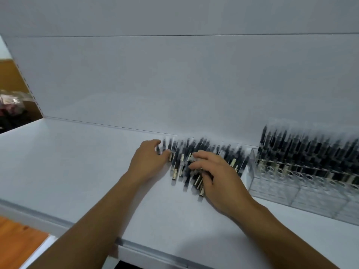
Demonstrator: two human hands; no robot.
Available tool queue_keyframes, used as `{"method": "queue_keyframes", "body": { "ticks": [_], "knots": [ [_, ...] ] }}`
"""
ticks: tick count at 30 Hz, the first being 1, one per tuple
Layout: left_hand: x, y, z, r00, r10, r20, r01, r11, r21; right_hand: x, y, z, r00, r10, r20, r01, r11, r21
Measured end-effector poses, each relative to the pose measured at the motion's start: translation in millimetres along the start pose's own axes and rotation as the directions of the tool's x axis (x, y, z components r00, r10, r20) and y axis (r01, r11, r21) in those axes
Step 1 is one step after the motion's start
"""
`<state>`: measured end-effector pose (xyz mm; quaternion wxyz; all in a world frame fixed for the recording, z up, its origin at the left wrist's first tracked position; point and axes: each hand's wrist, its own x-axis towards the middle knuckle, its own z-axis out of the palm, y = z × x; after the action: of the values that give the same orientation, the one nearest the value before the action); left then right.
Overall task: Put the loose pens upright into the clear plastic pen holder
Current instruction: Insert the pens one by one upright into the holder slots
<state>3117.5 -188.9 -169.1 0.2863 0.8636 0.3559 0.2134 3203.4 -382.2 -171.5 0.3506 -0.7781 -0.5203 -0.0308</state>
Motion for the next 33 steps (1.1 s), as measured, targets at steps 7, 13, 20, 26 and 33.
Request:
{"method": "queue_keyframes", "body": {
  "ticks": [7,13,20,26,33],
  "knots": [
    [17,13,8,0.999,-0.007,0.050,0.002,0.995,0.096,-12,-5,-5,0.996,0.023,-0.086,-0.048,0.951,-0.306],
    [34,21,-7,0.982,-0.133,0.137,0.094,0.962,0.257,-20,-8,-10,0.989,0.149,-0.021,-0.148,0.937,-0.316],
    [25,16,-9,0.978,-0.160,0.132,0.168,0.985,-0.049,-14,-4,-6,0.978,0.181,-0.100,-0.189,0.979,-0.078],
    [22,7,-4,0.958,-0.250,0.139,0.282,0.904,-0.322,-12,-3,-1,0.960,0.251,-0.123,-0.225,0.955,0.191],
    [39,24,-1,0.974,-0.160,0.163,0.134,0.978,0.159,-13,-2,-2,0.959,0.257,-0.119,-0.215,0.934,0.285]
  ]
}}
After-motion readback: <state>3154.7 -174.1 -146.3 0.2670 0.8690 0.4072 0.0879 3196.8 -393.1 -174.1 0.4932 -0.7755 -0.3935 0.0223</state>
